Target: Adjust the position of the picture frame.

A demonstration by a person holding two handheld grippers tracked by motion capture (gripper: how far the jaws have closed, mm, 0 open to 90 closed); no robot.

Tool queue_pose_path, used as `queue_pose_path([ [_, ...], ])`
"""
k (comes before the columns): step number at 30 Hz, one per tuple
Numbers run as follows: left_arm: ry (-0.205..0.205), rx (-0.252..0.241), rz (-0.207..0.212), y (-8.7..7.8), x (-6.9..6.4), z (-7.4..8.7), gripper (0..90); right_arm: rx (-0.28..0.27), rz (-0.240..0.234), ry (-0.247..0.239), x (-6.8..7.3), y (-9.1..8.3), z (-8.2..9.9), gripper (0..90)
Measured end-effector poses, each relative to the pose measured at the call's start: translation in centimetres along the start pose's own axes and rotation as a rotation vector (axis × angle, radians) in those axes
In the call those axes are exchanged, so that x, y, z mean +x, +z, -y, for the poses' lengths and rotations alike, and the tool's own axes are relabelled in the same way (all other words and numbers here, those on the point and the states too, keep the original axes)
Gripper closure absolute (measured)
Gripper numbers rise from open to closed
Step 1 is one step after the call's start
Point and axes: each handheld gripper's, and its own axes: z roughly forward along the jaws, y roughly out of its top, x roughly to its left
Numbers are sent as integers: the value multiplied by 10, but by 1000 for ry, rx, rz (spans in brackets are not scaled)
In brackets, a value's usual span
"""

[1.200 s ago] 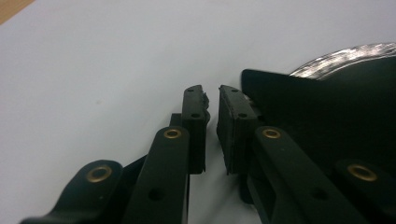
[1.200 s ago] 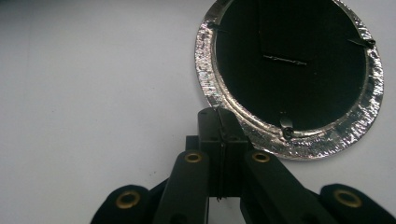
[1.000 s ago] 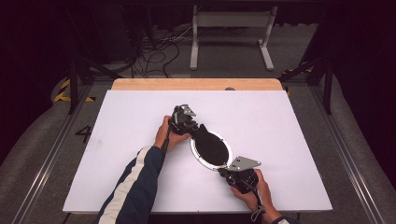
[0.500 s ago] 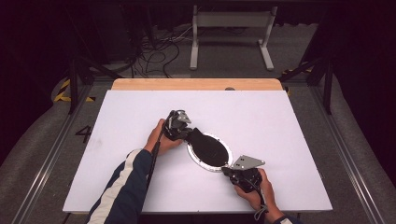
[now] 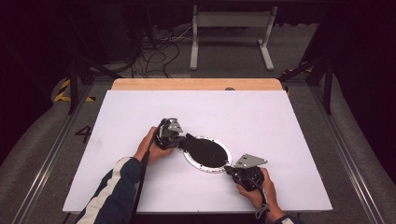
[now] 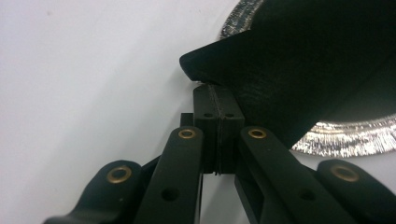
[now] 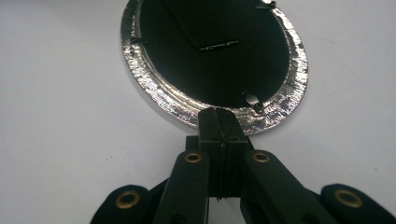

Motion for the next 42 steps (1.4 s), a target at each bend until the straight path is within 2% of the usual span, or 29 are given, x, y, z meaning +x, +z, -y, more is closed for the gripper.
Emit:
queue_pose_path([
  [6,18,0,9,-7,-4,9,900,1,17,8,-2,1,-1,900],
  [14,12,-6,13,-15,-14,19,900,3,27,21,-6,2,-3,900],
  [18,32,-5,27,-19,-17,23,900,9,39,18,-8,3,-5,900],
  [24,48,1,26,-22,-22,27,900,6,71,49,-19,6,-7,900],
  [34,40,-17,38,-23,-23,31,900,15,42,31,-10,4,-6,900],
  [42,10,-28,40,-23,-24,32,900,17,15,26,-4,3,-6,900],
])
